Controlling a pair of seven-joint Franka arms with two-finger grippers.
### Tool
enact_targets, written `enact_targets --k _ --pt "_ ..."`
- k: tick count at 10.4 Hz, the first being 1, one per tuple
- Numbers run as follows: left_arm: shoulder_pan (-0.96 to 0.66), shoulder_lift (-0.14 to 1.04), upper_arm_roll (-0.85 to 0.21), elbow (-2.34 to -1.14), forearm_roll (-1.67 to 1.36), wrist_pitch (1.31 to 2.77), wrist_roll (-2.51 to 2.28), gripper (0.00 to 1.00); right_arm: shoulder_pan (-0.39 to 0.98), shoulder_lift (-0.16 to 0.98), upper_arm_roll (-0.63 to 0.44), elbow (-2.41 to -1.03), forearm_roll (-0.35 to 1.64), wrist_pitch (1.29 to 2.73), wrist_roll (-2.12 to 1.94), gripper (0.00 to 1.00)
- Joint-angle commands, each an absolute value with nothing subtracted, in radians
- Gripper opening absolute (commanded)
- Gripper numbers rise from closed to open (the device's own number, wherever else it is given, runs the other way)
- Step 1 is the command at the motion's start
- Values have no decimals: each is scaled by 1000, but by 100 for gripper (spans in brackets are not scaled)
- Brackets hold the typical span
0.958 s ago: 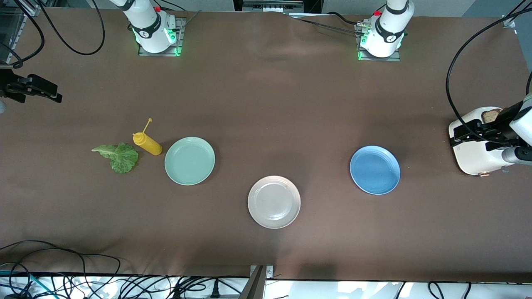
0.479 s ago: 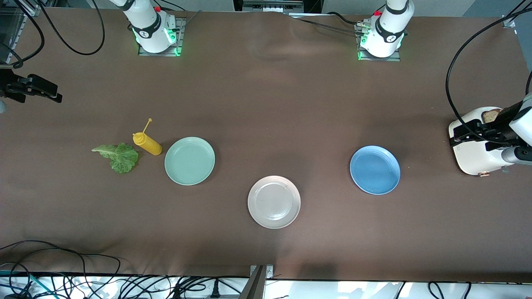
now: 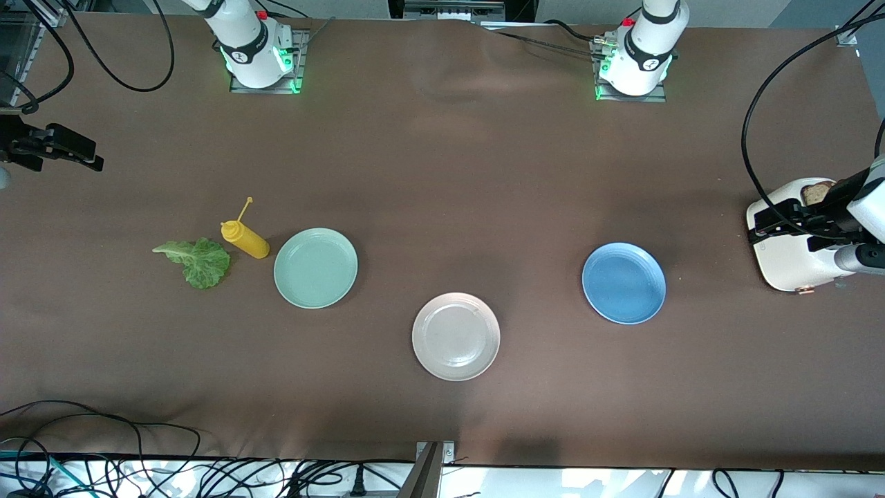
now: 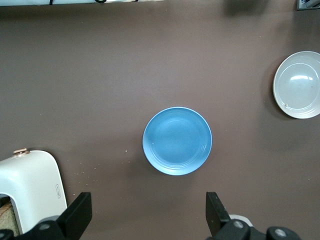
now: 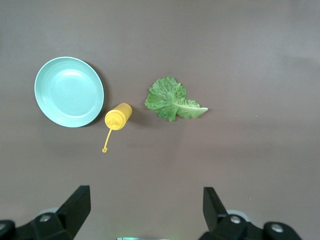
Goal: Make sandwich on beige plate with both arms
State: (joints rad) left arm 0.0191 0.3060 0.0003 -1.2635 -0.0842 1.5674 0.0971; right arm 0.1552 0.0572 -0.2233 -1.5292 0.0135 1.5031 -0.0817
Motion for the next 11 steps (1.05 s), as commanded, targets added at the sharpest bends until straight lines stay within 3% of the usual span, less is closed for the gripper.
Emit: enact_targets --k 1,11 --pt "15 296 5 -1262 -58 1568 112 100 153 63 -224 -1509 26 1482 -91 100" --pt "25 302 11 -1261 -31 1571 106 100 156 72 -222 -1509 26 1482 -91 100"
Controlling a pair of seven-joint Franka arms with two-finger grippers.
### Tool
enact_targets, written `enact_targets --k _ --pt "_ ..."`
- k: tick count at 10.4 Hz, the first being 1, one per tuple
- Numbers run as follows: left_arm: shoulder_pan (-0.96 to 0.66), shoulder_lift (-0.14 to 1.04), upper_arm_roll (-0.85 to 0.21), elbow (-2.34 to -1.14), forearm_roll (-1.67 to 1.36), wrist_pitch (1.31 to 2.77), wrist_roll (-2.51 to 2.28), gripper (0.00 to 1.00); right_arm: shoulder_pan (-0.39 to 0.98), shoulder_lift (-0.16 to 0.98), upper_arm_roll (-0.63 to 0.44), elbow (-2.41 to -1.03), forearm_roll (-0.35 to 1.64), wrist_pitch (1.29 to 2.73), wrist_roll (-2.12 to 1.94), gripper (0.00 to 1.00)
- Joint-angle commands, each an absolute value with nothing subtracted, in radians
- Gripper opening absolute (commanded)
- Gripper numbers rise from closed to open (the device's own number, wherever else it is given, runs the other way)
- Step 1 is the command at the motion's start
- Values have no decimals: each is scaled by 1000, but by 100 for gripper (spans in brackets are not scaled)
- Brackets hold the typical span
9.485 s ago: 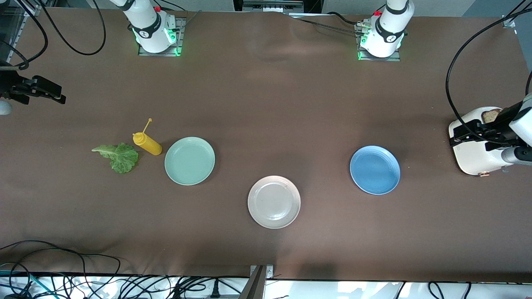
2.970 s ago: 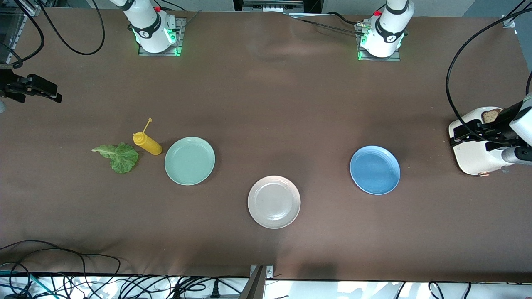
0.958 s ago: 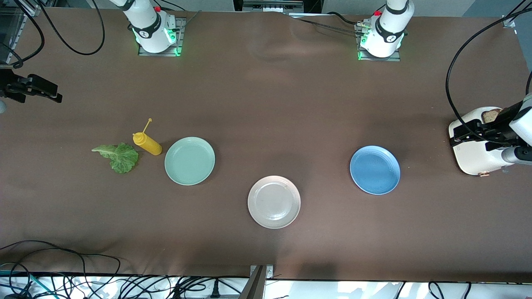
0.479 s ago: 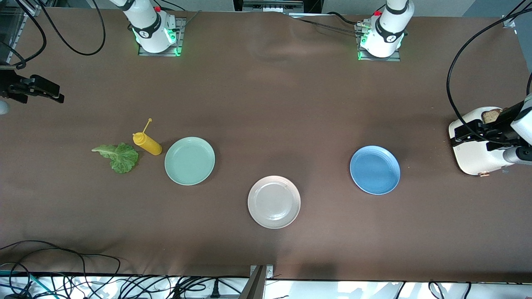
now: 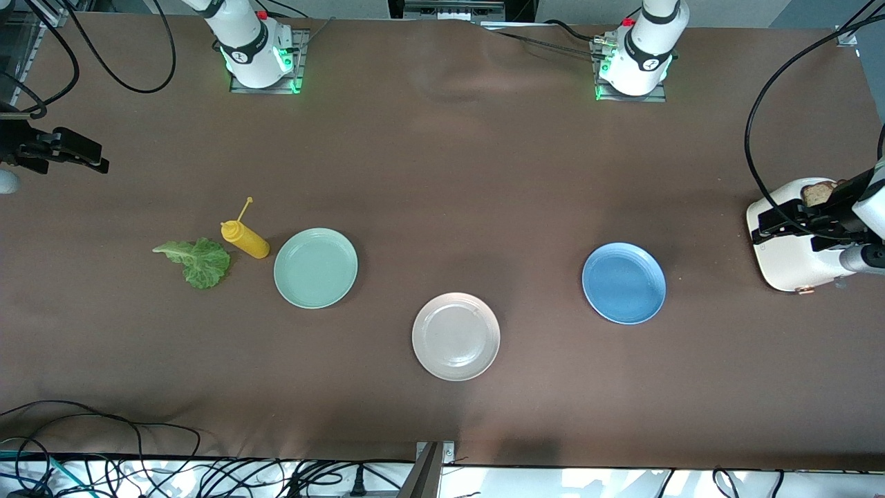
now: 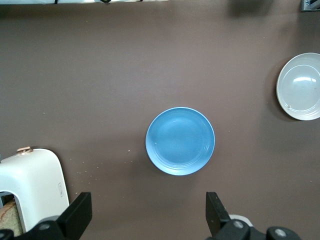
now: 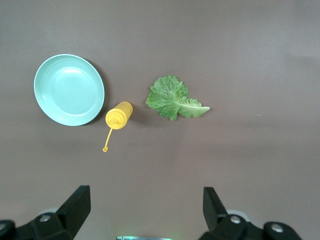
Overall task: Make sandwich on beige plate with both arms
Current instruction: 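Move the left gripper over the bread slices in the white toaster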
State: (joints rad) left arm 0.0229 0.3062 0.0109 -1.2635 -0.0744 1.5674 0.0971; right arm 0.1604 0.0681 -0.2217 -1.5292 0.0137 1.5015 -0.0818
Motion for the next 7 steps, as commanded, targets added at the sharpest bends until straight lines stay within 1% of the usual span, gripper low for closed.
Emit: enact_targets --k 1,7 --pt "26 302 11 -1262 3 1568 107 100 156 72 -222 -1509 26 1482 -91 100" --pt "67 301 18 -1267 17 1551 110 100 156 74 -222 -1509 26 1482 -91 100"
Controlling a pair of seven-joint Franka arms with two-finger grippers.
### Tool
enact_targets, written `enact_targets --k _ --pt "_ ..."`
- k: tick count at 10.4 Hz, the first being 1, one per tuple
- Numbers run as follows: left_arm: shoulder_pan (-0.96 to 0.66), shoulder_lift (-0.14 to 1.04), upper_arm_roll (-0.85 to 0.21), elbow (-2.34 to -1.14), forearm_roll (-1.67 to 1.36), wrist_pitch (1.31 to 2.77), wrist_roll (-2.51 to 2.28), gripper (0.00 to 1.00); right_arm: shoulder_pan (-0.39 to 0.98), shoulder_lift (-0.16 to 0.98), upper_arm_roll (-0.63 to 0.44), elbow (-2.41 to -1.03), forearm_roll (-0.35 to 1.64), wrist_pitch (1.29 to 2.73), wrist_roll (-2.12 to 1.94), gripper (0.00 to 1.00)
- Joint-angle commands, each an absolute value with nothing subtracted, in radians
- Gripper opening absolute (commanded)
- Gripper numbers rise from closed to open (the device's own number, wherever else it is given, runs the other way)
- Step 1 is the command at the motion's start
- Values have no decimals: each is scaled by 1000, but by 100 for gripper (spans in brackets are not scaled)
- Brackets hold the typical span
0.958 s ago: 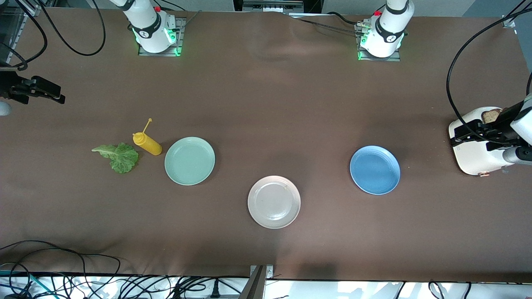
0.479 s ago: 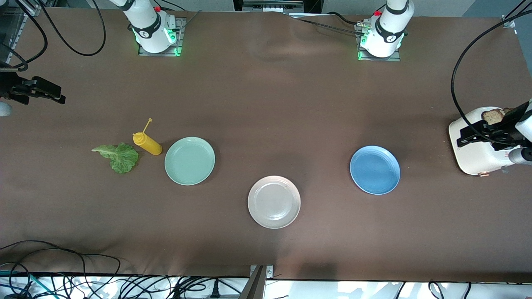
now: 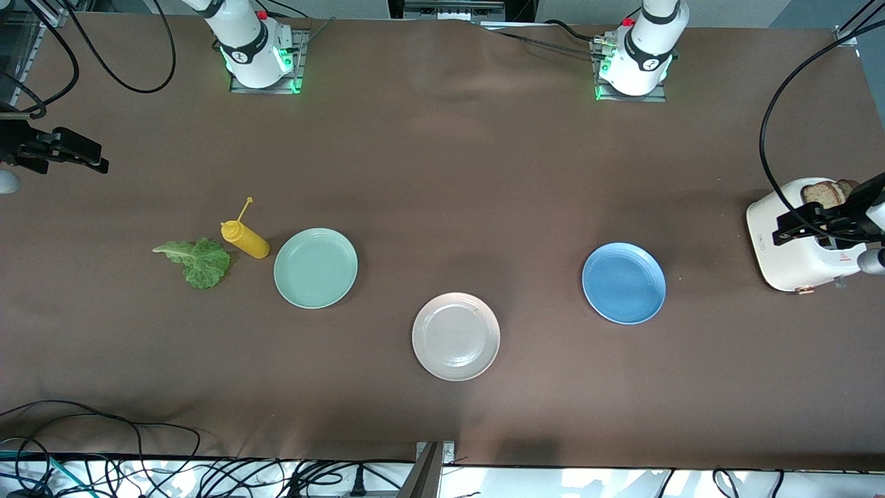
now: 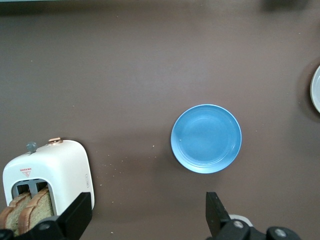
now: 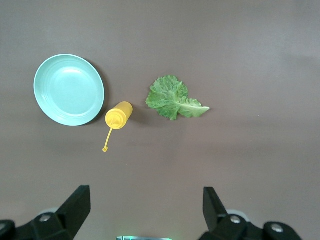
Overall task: Make sandwich on beige plate with both arms
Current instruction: 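Move the left gripper over the bread slices in the white toaster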
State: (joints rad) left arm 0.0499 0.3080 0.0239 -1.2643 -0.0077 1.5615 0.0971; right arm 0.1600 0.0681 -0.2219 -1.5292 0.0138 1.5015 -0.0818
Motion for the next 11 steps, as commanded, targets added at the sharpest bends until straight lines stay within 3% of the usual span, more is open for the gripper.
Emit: enact_targets --k 1,11 --pt "66 301 18 -1267 17 1551 106 100 156 72 -222 -1509 26 1482 -89 100" --pt "138 317 18 -1279 15 1531 112 100 155 72 -222 -1509 26 1482 -91 100"
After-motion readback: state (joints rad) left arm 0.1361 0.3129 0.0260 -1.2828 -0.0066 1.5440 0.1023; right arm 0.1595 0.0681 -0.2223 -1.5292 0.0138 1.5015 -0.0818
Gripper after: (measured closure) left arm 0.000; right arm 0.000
